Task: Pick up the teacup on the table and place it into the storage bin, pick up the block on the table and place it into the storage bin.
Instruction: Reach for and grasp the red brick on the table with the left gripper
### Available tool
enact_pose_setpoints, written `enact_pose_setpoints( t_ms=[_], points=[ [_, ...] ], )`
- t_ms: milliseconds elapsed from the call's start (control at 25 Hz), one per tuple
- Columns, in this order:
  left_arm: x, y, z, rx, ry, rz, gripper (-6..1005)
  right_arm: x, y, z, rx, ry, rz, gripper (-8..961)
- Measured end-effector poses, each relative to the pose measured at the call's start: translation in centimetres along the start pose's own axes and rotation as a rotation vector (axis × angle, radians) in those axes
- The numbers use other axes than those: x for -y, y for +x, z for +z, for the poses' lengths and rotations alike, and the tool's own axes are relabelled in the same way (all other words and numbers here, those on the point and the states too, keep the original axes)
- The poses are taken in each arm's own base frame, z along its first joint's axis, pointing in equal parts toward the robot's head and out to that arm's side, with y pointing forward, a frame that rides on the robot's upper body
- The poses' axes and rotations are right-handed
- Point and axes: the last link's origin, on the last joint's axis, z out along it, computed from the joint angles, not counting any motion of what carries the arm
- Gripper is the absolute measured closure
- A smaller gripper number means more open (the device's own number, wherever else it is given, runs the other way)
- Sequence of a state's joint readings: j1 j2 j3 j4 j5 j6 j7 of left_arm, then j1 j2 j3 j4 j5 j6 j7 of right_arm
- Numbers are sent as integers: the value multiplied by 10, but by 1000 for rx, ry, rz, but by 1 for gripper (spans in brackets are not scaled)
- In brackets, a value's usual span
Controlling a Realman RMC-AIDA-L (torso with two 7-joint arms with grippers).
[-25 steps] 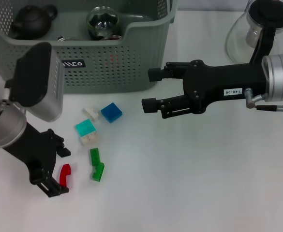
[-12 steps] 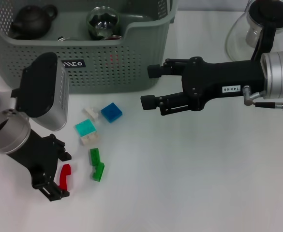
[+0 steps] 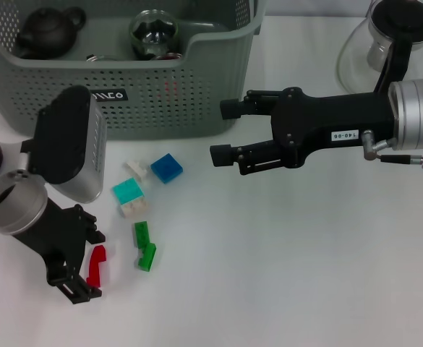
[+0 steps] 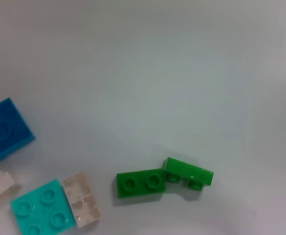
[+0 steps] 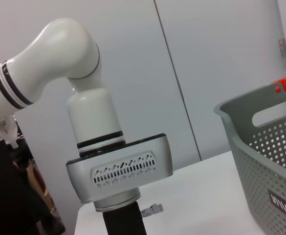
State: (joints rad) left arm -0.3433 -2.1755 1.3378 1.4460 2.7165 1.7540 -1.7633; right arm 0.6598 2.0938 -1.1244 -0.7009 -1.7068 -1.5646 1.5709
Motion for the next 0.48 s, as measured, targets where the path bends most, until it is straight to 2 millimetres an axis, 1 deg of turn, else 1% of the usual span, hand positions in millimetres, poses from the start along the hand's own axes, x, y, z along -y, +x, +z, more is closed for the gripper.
enact_pose_setpoints(
  t_ms=[480],
  points=[
    [-1, 1, 7, 11, 3, 17, 131, 0, 0, 0, 0, -1, -1, 13]
  ],
)
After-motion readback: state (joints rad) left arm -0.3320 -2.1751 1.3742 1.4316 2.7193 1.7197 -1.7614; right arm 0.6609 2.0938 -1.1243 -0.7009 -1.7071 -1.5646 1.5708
